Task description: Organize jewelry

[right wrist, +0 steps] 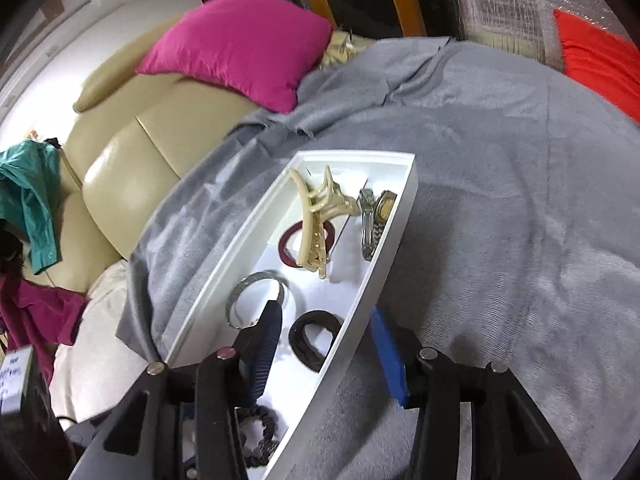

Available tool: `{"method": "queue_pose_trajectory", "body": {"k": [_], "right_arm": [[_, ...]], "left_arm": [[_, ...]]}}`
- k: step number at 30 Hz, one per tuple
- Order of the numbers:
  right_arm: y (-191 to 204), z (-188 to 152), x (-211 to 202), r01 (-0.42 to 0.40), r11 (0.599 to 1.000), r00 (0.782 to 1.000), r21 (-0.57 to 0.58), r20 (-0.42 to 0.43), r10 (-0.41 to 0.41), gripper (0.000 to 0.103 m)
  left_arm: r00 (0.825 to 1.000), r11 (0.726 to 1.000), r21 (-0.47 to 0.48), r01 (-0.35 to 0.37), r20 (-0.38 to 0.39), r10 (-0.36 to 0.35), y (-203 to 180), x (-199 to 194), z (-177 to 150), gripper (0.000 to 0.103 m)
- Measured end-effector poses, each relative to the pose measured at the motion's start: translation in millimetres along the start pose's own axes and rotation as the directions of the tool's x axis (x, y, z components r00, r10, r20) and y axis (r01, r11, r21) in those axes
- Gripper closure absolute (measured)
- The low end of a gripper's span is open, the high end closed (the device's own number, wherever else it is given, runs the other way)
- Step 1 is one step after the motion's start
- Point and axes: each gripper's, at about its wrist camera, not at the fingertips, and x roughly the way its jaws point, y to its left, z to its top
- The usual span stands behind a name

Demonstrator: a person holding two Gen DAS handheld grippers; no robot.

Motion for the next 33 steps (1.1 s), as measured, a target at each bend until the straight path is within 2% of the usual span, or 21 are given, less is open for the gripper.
{"method": "queue_pose_trajectory", "body": {"k": [2, 4, 6, 9, 11, 13, 18, 24, 28, 33], "right_arm": [[2, -6, -17, 0.007, 1.0, 1.0, -0.01, 0.023, -0.007, 0.052], [6, -14, -37, 0.027, 0.999, 0.998, -0.032, 0.053, -0.025, 0.052], [10, -23, -61, 0.055, 0.997, 0.995, -0.058, 0.085, -0.05, 0.052], [19, -37, -102, 0.078, 0.994, 0.987, -0.075, 0.145, -0.067, 0.052], [24, -45, -126, 0.075, 0.995, 0.982, -0.061, 0.178, -0.064, 0.052], [35, -56, -153, 0.057, 0.997, 0.977, -0.05, 0.21, -0.045, 0.051], [65, -83, -204, 0.076, 0.996, 0.957, -0.037, 0.283, -0.062, 0.04], [100, -105, -240, 0.106, 0.993, 0.943, -0.05, 0.321, -0.084, 0.039], [119, -116, -253, 0.129, 0.99, 0.933, -0.062, 0.347, -0.1, 0.039], [132, -125, -264, 0.138, 0.988, 0.927, -0.073, 0.361, -0.102, 0.037]], "left_arm": [[0.998, 1.0, 0.012, -0.027, 0.056, 0.027, -1, -14, 0, 0.04], [0.988, 0.996, 0.018, -0.092, 0.129, 0.089, -1, -32, 0, 0.033], [0.972, 0.992, 0.018, -0.128, 0.199, 0.122, -1, -57, -2, 0.023], [0.942, 0.983, 0.001, -0.182, 0.289, 0.174, -2, -95, -7, 0.013], [0.926, 0.979, -0.014, -0.204, 0.321, 0.198, -2, -121, -10, 0.011], [0.918, 0.976, -0.013, -0.216, 0.338, 0.208, -1, -144, -11, 0.011], [0.892, 0.965, -0.042, -0.259, 0.373, 0.256, 11, -195, -19, 0.007], [0.849, 0.958, -0.101, -0.269, 0.445, 0.286, 24, -244, -33, 0.003], [0.839, 0.956, -0.108, -0.273, 0.459, 0.292, 27, -260, -41, 0.002], [0.846, 0.958, -0.112, -0.263, 0.451, 0.285, 28, -271, -47, 0.002]]}}
